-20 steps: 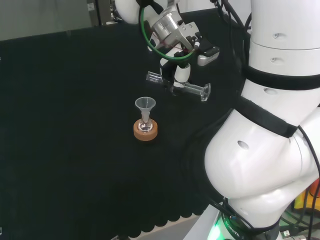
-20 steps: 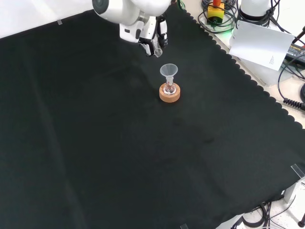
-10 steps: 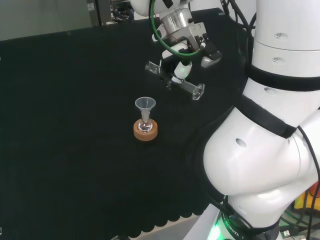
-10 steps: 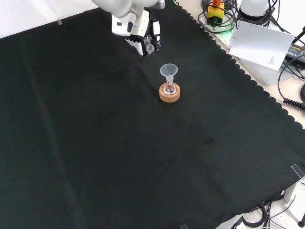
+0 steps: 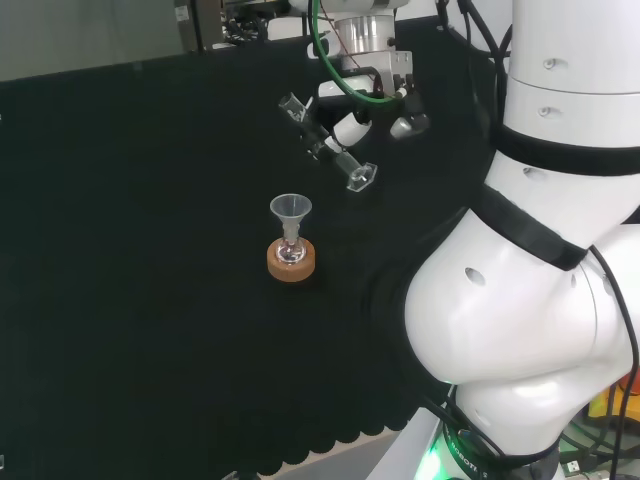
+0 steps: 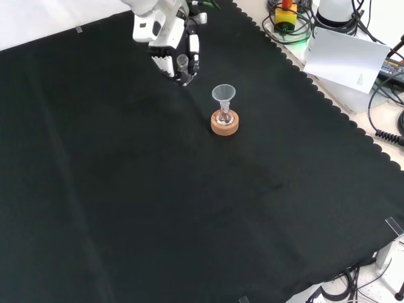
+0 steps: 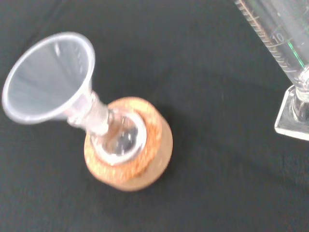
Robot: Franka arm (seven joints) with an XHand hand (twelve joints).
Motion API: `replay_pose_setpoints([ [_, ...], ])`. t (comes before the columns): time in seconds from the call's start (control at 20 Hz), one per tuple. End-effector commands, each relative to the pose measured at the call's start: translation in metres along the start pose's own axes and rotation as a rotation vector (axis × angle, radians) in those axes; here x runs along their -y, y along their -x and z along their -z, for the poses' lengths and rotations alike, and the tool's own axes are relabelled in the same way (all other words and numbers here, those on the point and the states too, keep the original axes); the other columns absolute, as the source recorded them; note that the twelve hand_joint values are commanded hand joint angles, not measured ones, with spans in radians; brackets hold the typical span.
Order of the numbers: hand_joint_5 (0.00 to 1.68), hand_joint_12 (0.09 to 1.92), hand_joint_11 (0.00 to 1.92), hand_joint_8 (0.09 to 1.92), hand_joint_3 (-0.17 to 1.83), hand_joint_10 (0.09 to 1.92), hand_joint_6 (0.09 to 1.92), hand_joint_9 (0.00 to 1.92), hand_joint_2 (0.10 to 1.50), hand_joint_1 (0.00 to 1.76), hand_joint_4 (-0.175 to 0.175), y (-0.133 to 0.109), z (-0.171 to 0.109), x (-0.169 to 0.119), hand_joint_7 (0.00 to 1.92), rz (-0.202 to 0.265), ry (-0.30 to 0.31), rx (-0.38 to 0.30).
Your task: Put the graduated cylinder back on the table.
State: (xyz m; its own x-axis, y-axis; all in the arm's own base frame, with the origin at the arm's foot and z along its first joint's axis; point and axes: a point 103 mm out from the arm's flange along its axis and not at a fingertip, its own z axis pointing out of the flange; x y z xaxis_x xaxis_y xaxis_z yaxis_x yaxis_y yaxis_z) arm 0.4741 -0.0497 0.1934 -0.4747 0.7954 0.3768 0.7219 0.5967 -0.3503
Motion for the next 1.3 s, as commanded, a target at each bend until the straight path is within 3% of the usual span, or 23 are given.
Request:
replay_pose_setpoints([
  [0.05,0.94,0.68,1.35,0.26,-0.02,0.09,1.08,1.42,1.15,1.12,-0.127,0.018,-0.003,-0.042,1.26,0.081,0.139,-0.108],
  [0.4,0.95,0.68,1.34,0.26,-0.02,0.09,1.08,1.41,1.15,1.12,-0.128,0.035,-0.004,-0.072,1.25,0.13,0.241,-0.154],
  [0.75,0.95,0.68,1.33,0.25,-0.02,0.09,1.08,1.4,1.15,1.12,-0.129,0.042,-0.009,-0.095,1.24,0.163,0.275,-0.197],
  [0.85,0.94,0.68,1.33,0.25,-0.02,0.09,1.08,1.4,1.15,1.12,-0.129,0.045,-0.012,-0.102,1.24,0.173,0.302,-0.248],
  [1.3,0.94,0.69,1.33,0.25,-0.02,0.09,1.09,1.39,1.16,1.12,-0.13,0.058,-0.022,-0.125,1.22,0.182,0.403,-0.311],
])
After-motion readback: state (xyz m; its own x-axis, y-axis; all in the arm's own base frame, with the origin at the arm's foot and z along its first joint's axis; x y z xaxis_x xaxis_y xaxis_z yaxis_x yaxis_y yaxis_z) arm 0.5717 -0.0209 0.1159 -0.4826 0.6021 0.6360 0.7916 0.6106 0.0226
